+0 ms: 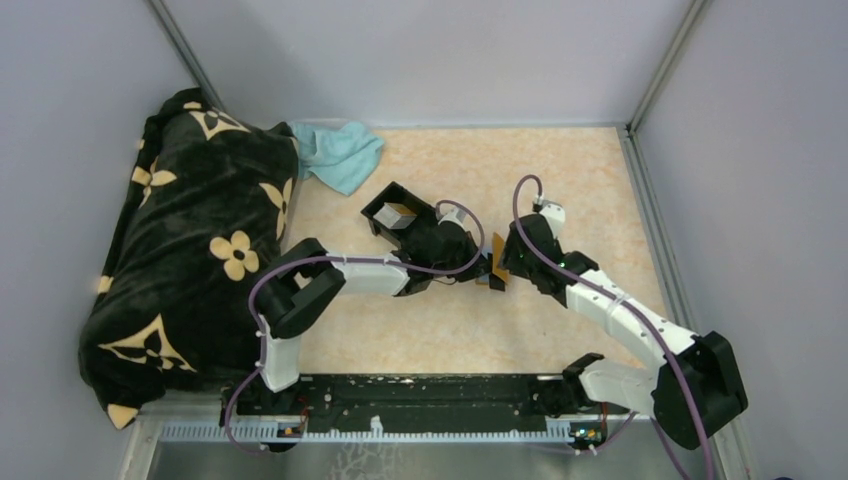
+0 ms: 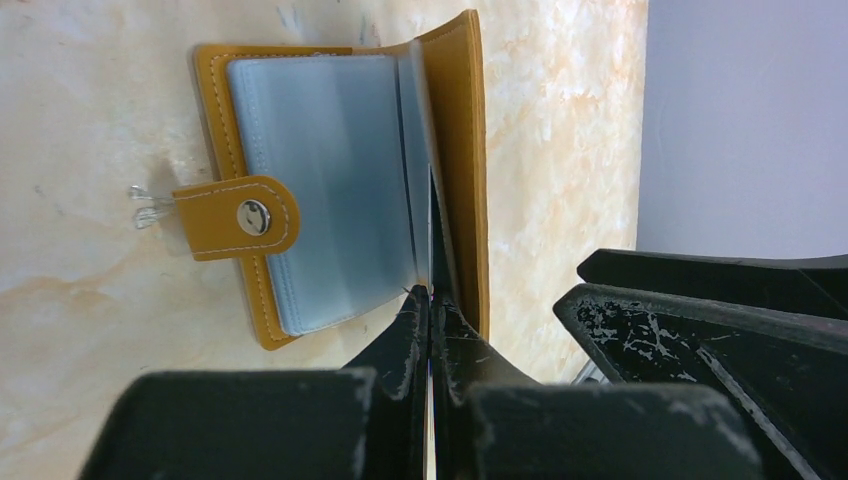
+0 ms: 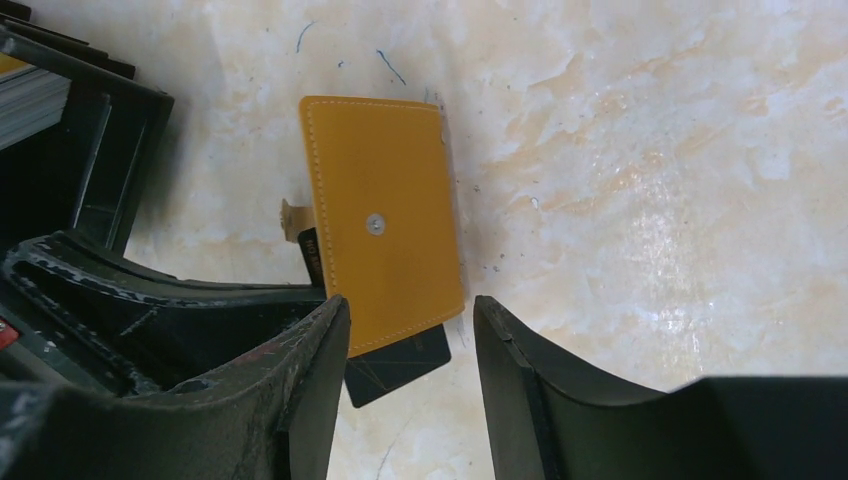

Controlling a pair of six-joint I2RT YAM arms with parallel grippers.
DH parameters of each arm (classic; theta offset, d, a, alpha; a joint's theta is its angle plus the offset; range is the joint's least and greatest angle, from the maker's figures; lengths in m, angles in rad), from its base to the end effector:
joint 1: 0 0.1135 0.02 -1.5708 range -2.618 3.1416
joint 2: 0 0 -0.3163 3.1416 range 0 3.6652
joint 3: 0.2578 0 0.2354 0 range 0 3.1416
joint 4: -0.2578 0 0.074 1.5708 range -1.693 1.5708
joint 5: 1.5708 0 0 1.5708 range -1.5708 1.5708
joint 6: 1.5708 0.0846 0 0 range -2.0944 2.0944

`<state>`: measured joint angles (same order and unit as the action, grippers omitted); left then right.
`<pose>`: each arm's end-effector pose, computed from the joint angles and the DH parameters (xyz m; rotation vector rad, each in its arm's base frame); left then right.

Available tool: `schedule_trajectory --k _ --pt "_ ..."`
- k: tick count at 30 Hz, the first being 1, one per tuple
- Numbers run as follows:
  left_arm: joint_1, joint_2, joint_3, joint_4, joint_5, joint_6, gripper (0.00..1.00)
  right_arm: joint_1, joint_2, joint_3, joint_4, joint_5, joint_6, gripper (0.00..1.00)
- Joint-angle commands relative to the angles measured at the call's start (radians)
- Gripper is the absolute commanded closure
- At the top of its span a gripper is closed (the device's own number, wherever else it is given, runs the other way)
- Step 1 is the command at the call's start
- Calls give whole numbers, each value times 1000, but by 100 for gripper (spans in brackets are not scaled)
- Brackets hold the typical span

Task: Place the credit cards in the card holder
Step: Open the card holder at the center of the board.

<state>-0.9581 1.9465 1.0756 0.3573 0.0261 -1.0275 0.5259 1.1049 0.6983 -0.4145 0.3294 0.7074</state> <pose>0.2666 -0.3831 0.1944 -0.0631 2.3308 -1.1571 0.2003 0.0846 0.2484 0.3646 2.3174 0.2152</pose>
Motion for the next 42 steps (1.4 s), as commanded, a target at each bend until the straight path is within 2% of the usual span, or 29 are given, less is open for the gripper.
schedule_trajectory --k 1,14,42 --pt "-20 18 52 -25 -20 25 100 6 10 68 15 -7 -29 50" --pt "-61 -9 80 -47 -58 45 100 6 99 109 34 12 -43 49" --pt "-104 -59 37 -8 -85 37 100 -33 301 158 42 86 -98 49"
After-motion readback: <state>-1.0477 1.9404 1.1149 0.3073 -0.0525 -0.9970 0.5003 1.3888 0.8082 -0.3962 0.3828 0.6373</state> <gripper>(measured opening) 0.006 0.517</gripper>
